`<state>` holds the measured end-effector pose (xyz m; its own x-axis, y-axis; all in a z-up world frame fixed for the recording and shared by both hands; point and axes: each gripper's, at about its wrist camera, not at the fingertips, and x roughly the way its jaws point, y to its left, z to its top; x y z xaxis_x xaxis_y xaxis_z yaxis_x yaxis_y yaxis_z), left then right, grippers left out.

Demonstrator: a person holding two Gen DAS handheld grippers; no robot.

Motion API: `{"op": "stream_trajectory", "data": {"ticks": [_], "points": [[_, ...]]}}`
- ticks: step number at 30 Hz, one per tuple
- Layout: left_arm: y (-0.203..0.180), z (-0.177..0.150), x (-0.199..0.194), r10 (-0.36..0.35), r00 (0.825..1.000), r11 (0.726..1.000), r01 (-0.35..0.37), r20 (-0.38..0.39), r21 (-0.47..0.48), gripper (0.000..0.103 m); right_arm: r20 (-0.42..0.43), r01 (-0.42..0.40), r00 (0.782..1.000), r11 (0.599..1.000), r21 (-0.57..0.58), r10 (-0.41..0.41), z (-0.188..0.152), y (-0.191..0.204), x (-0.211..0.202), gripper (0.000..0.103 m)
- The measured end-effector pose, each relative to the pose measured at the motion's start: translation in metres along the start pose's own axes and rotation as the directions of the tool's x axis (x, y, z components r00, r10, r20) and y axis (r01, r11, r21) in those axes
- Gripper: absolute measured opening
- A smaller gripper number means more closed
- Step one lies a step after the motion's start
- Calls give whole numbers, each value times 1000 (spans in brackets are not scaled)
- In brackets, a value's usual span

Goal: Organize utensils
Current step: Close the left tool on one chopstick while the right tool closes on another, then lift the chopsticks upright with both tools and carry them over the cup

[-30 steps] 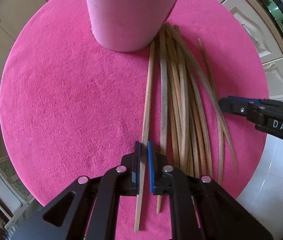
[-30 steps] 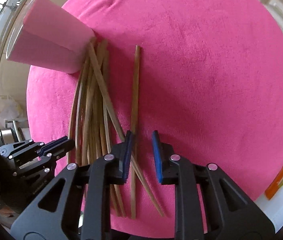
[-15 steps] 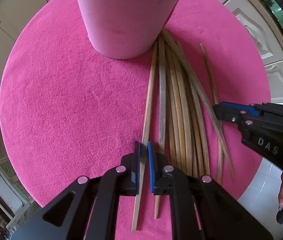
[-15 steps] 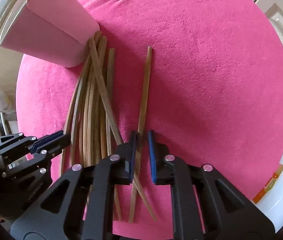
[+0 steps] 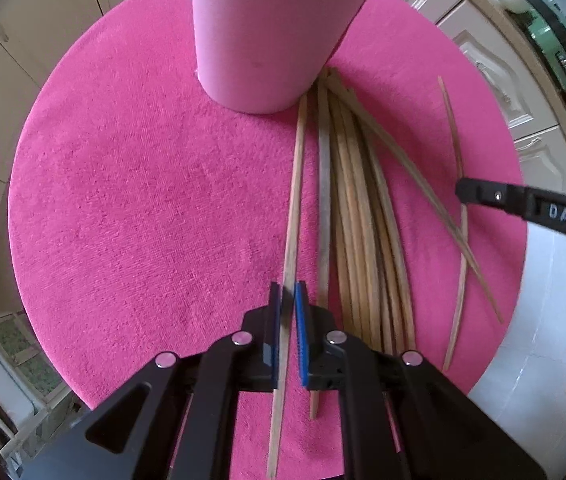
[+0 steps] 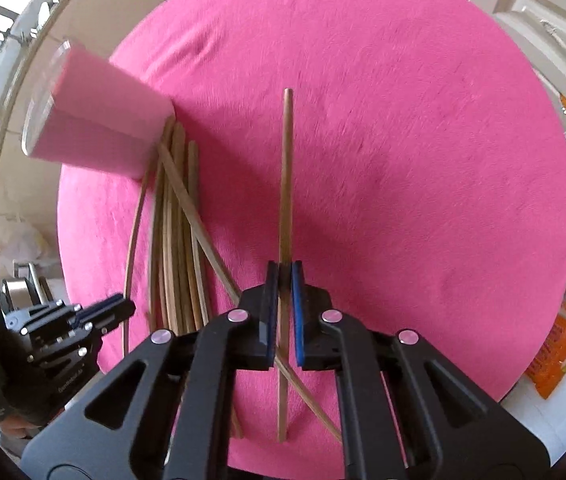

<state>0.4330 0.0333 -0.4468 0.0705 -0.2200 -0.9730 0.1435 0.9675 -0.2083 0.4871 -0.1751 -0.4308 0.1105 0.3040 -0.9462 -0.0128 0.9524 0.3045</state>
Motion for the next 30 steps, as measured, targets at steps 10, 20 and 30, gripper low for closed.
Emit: {"op": "stream_trajectory", "data": {"ticks": [10, 20, 30], "points": [[-10, -13, -19, -22, 997, 1000, 20, 72, 19, 7, 49, 15, 999, 1000, -11, -14, -1, -6, -12, 6], [-26, -35, -34, -93, 979, 996, 89, 183, 31, 6, 104, 1, 995, 1000, -25, 2, -12, -11, -35, 7], [-50, -1, -116, -119, 827, 993, 110, 550, 49, 7, 267, -34, 961, 991, -133, 69, 13, 24, -103, 6]]}}
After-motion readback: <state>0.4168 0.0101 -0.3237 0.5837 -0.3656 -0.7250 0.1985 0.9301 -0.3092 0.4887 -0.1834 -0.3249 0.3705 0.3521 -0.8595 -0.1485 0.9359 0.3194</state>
